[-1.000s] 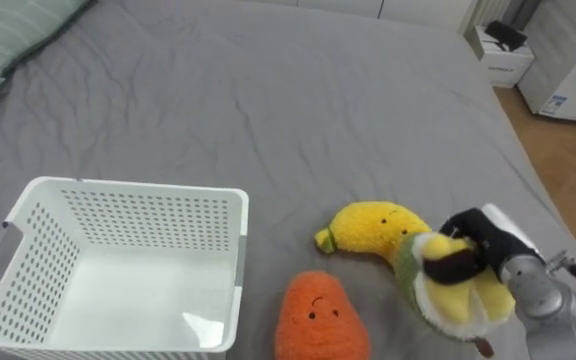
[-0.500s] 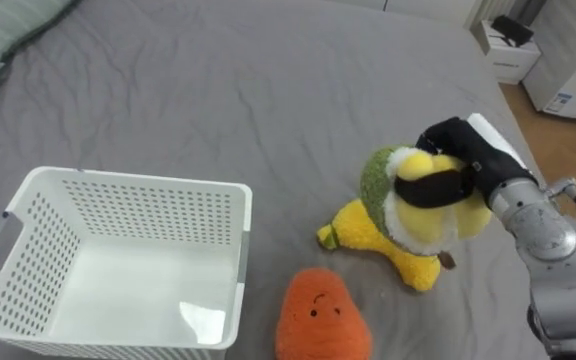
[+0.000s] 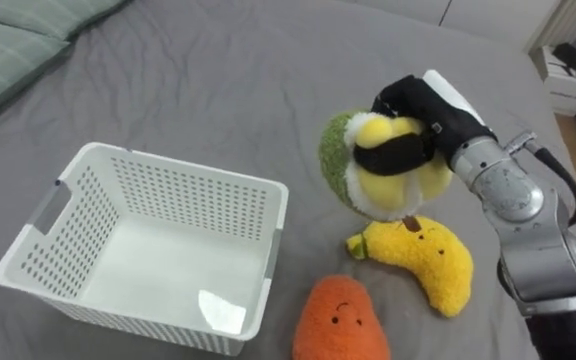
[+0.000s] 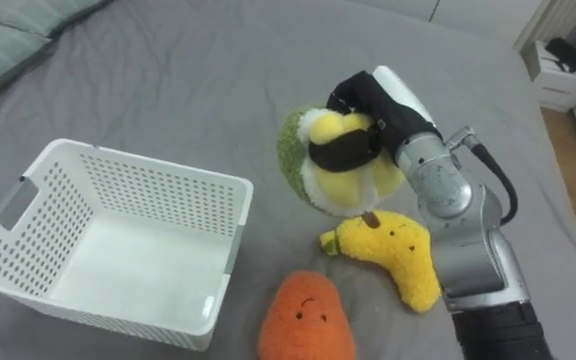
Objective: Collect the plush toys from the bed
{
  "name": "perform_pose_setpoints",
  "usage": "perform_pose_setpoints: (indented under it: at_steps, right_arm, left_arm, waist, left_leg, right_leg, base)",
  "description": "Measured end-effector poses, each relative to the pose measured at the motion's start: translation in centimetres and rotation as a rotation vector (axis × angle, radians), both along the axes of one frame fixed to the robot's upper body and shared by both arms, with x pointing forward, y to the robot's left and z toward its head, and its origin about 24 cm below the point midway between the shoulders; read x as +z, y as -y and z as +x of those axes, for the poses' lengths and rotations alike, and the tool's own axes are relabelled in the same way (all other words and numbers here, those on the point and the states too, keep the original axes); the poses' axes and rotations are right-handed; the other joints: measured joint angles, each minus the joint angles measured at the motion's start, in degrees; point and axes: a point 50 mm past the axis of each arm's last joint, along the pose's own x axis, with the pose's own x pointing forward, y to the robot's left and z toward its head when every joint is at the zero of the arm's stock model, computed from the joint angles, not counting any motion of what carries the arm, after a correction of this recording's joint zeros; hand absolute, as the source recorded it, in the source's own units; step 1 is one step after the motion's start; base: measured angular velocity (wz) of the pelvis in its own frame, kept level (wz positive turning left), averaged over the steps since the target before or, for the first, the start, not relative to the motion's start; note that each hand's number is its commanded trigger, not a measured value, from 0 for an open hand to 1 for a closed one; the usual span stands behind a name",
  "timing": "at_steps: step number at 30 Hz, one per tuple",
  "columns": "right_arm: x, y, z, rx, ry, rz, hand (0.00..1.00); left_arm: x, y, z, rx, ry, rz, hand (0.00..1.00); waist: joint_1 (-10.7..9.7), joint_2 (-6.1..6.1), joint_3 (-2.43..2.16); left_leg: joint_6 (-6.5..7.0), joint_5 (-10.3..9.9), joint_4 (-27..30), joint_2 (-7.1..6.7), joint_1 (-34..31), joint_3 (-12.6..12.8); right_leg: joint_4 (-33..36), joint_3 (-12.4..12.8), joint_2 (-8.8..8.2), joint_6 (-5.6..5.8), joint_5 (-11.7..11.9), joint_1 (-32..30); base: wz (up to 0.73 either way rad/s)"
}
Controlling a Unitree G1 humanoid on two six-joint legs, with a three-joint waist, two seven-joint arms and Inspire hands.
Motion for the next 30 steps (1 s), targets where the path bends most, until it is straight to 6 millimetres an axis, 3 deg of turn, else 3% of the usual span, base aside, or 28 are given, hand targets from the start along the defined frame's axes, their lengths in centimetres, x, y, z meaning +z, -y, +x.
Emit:
perform_pose_setpoints:
  at_steps: [5,11,13,15,18,20,21,27,30]
  right_arm:
    - [-0.3,-1.7,0.1,0.054,-0.013,-0.064,1.00]
    - [0.5,-4.4,0.6,0.137,0.005,-0.100,1.00]
    - [0.5,-5.4,0.5,0.170,0.005,-0.099,0.78]
    - [0.4,-6.4,0.4,0.206,0.001,-0.103,0.67]
    - [0.0,-7.3,0.2,0.241,-0.012,-0.107,0.47]
    - [-0.1,-7.6,0.1,0.247,-0.016,-0.101,0.08]
    - [-0.2,-7.8,0.1,0.250,-0.019,-0.103,0.00]
    - [-1.6,-7.3,0.5,0.221,-0.075,-0.146,0.00]
    - [-2.3,-7.1,0.5,0.213,-0.099,-0.171,0.00]
  left_arm:
    - [0.0,0.2,0.5,-0.009,0.009,-0.002,0.00]
    - [0.0,0.3,0.6,-0.011,0.011,-0.005,0.00]
    - [0.0,0.3,0.8,-0.011,0.015,-0.004,0.00]
    - [0.1,0.3,1.1,-0.013,0.022,0.006,0.00]
    - [0.0,0.4,0.9,-0.016,0.016,0.011,0.00]
    - [0.0,0.4,0.9,-0.017,0.014,0.011,0.00]
    - [0.0,0.4,0.9,-0.019,0.016,0.012,0.00]
    - [0.1,0.4,1.2,-0.022,0.021,0.012,0.00]
    - [0.1,0.4,1.3,-0.023,0.024,0.013,0.00]
  waist:
    - [1.5,0.09,0.18]
    - [5.3,-0.11,0.42]
    - [6.1,-0.39,0.58]
    - [7.4,-1.05,0.92]
    - [8.7,-1.32,1.05]
    - [9.0,-1.32,1.06]
    - [9.1,-1.33,1.06]
    - [10.8,-1.38,1.02]
    - [12.0,-1.72,0.79]
  left_leg:
    - [0.01,0.6,0.0,-0.51,-1.0,-2.2]
    - [-0.13,1.1,0.0,-0.68,-2.3,-3.6]
    - [-0.17,1.2,0.1,-0.82,-2.5,-4.4]
    - [-0.14,1.6,0.4,-1.16,-2.9,-5.4]
    - [-0.07,1.7,1.0,-1.53,-3.2,-6.7]
    - [-0.08,1.7,1.1,-1.69,-3.6,-7.6]
    - [-0.13,1.8,1.2,-1.78,-3.9,-8.1]
    - [-0.37,2.4,1.2,-2.10,-4.3,-9.4]
    - [-0.36,2.6,1.2,-2.12,-4.7,-9.4]
  right_leg:
    - [0.0,-1.3,-0.29,0.00,0.0,0.0]
    - [0.0,-2.8,-0.33,0.00,0.0,-0.7]
    - [-0.1,-3.1,-0.36,-0.01,0.0,-0.6]
    - [-0.6,-4.2,-0.54,-0.01,0.0,-0.5]
    - [-1.0,-4.2,-0.61,0.00,0.0,0.0]
    - [-1.0,-4.2,-0.61,0.00,0.0,0.2]
    - [-1.0,-4.1,-0.61,0.00,0.0,0.1]
    - [-0.9,-4.1,-0.62,-0.02,0.0,0.2]
    - [-0.9,-4.0,-0.65,-0.02,0.0,-0.3]
  base:
    - [0.21]
    - [0.14]
    - [0.20]
    - [0.26]
    - [0.23]
    - [0.24]
    - [0.26]
    - [0.12]
    - [0.00]
